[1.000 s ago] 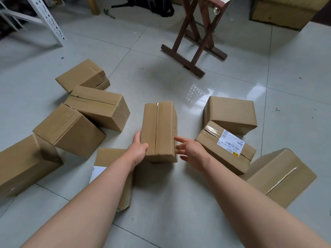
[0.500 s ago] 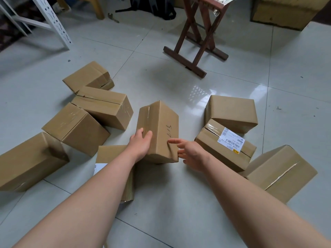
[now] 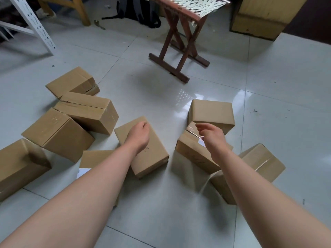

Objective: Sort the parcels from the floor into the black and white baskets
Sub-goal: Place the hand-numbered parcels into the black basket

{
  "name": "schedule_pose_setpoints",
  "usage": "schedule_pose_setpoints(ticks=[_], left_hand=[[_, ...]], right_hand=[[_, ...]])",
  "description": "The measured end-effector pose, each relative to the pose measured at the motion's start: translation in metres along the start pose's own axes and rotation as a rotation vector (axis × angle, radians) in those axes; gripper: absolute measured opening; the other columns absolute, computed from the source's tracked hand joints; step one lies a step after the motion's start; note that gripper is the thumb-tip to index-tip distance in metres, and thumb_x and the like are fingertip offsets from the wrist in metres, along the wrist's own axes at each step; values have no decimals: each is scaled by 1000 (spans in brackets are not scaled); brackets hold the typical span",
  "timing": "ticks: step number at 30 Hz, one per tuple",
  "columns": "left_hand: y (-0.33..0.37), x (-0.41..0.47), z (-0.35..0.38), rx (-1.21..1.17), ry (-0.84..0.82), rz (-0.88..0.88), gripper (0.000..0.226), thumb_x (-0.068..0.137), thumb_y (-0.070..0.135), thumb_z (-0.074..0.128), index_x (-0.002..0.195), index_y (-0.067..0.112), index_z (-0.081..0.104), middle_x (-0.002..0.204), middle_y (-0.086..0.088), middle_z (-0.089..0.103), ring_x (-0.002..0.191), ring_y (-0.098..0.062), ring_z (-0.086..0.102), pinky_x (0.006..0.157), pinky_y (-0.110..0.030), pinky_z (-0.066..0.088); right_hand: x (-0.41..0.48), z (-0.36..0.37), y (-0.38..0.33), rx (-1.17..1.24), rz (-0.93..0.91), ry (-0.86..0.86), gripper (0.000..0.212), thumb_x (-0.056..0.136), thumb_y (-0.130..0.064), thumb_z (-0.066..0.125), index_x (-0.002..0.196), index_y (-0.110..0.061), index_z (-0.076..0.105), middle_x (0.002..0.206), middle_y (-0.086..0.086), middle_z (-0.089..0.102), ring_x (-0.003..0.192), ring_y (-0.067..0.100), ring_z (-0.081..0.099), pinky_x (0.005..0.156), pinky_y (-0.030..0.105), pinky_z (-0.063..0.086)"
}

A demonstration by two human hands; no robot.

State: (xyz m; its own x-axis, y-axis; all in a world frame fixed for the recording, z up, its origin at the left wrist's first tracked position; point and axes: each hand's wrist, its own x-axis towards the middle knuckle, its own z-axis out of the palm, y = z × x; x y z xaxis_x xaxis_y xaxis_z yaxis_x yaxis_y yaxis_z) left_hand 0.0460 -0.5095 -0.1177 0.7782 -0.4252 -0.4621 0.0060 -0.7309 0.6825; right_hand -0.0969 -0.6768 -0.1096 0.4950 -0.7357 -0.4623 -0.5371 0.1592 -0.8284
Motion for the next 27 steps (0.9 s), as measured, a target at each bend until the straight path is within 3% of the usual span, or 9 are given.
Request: schedule_pose_setpoints(ticks=[1,3,6,10,13,15,20,23,27], left_hand=[[7,0,8,-14,-49,21,26,103,21,32,109,25,58,114,2,57,116,-23,47,98,-33,40],[18,3,28,18,-141,50,38,101,15,36,137,13,49,141,-4,49,132,-22,43,109,-30,33],[30,9,60,158,-235,47,50,97,9,36,147,7,35,153,-9,36,139,-23,35,114,-31,28],[40,8,90,275,-310,27,33,93,1,34,119,7,53,133,-17,53,116,-30,51,89,-28,40],[37,13,103,202,-337,16,42,88,-2,34,123,8,56,124,-12,59,114,-29,53,85,-27,40],[33,19,105,124,-337,-9,48,87,-3,35,127,14,56,123,-9,60,113,-27,55,84,-26,41],[32,20,103,-100,-314,-24,54,89,-8,37,134,18,53,126,-10,60,113,-23,55,73,-23,42],[42,14,96,-268,-234,28,53,94,-7,37,140,17,47,128,-4,55,108,-13,48,80,-15,35],[59,7,74,-407,-116,158,51,100,4,41,147,22,38,138,4,43,113,-5,43,84,-11,36]], right_hand=[[2,-11,5,-82,4,66,45,91,4,36,121,-14,65,117,1,61,110,17,55,96,33,47],[4,-32,17,-226,42,146,48,87,1,38,126,-14,62,123,3,61,106,22,56,88,34,49],[3,-58,31,-371,128,128,44,90,-4,45,132,-9,57,132,10,59,113,28,58,91,35,49],[0,-72,39,-369,164,13,42,97,1,33,129,-5,60,130,10,61,102,21,56,89,31,49],[4,-75,41,-292,150,-59,46,98,2,29,130,-9,60,127,4,62,94,12,54,66,17,45],[9,-75,44,-236,149,-59,52,96,6,27,133,-12,58,124,3,61,88,10,54,61,14,41],[20,-68,49,-150,185,-7,54,95,1,31,140,-21,51,147,4,40,117,23,49,72,23,46],[20,-67,45,-63,183,2,57,94,3,28,141,-21,49,137,-1,46,104,15,52,87,30,47],[17,-66,30,63,147,34,54,89,-8,39,137,-29,54,146,-4,38,114,15,49,96,28,41]])
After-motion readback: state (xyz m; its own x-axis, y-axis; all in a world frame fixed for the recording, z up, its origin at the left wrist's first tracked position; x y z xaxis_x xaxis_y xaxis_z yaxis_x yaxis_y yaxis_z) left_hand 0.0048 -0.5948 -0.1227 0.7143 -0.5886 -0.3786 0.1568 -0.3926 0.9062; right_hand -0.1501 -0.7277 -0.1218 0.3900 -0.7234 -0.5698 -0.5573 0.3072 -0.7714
